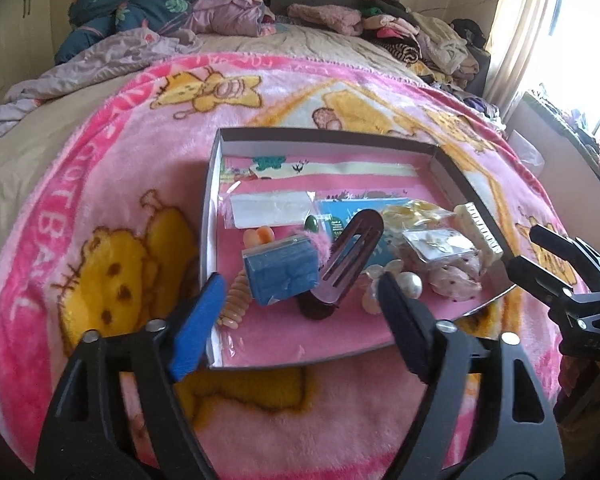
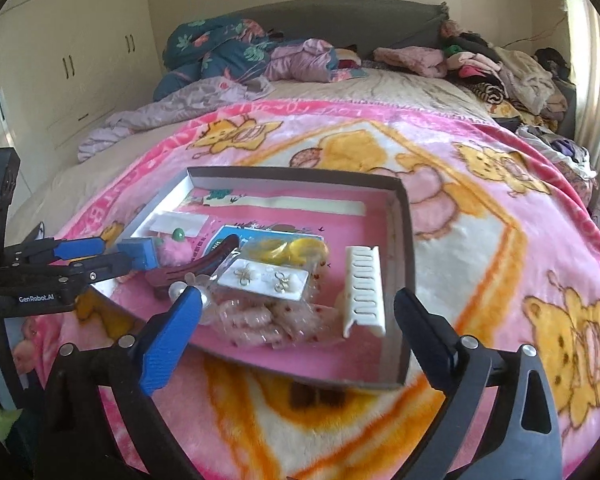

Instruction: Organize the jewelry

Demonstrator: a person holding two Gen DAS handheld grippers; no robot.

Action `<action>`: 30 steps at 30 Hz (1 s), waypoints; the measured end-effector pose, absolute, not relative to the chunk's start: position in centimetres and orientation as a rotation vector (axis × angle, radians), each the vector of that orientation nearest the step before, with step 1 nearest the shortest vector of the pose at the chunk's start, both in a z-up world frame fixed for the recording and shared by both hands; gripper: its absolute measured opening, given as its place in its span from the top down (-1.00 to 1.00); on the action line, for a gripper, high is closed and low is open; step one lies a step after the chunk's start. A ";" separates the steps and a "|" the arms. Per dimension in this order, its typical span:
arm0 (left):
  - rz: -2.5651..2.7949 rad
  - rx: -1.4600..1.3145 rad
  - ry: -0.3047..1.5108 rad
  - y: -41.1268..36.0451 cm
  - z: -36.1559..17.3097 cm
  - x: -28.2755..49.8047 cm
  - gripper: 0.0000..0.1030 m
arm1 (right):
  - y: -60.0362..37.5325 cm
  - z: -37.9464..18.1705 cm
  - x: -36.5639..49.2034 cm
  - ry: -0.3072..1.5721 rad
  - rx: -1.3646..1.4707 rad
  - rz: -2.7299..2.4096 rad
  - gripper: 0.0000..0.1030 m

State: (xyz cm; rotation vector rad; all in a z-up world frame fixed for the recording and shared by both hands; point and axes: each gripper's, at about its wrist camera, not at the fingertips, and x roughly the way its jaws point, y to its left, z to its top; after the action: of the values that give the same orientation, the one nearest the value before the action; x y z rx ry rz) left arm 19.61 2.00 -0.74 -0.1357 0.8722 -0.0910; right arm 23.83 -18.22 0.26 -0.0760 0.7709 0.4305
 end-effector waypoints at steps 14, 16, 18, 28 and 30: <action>-0.069 -0.123 0.792 1.7 2.9 15.0 -0.77 | -19.3 2.6 19.2 0.715 -0.068 0.420 -0.87; -0.067 -0.117 0.784 1.5 3.1 14.2 -0.78 | -19.4 2.7 18.7 0.713 -0.067 0.418 -0.87; -0.064 -0.118 0.780 1.5 3.2 13.5 -0.78 | -19.6 2.8 18.1 0.712 -0.062 0.419 -0.87; -0.053 -0.132 0.776 1.5 2.8 10.2 -0.78 | -20.2 2.6 15.8 0.716 -0.056 0.411 -0.87; -0.047 -0.126 0.783 1.5 2.5 9.6 -0.78 | -20.3 2.4 15.4 0.718 -0.057 0.408 -0.87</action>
State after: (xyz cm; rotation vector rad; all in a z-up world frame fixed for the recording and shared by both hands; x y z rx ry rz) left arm 9.61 1.49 2.46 -0.1259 0.7832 -0.0469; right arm 15.37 -20.28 2.44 -0.0568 0.7176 0.4083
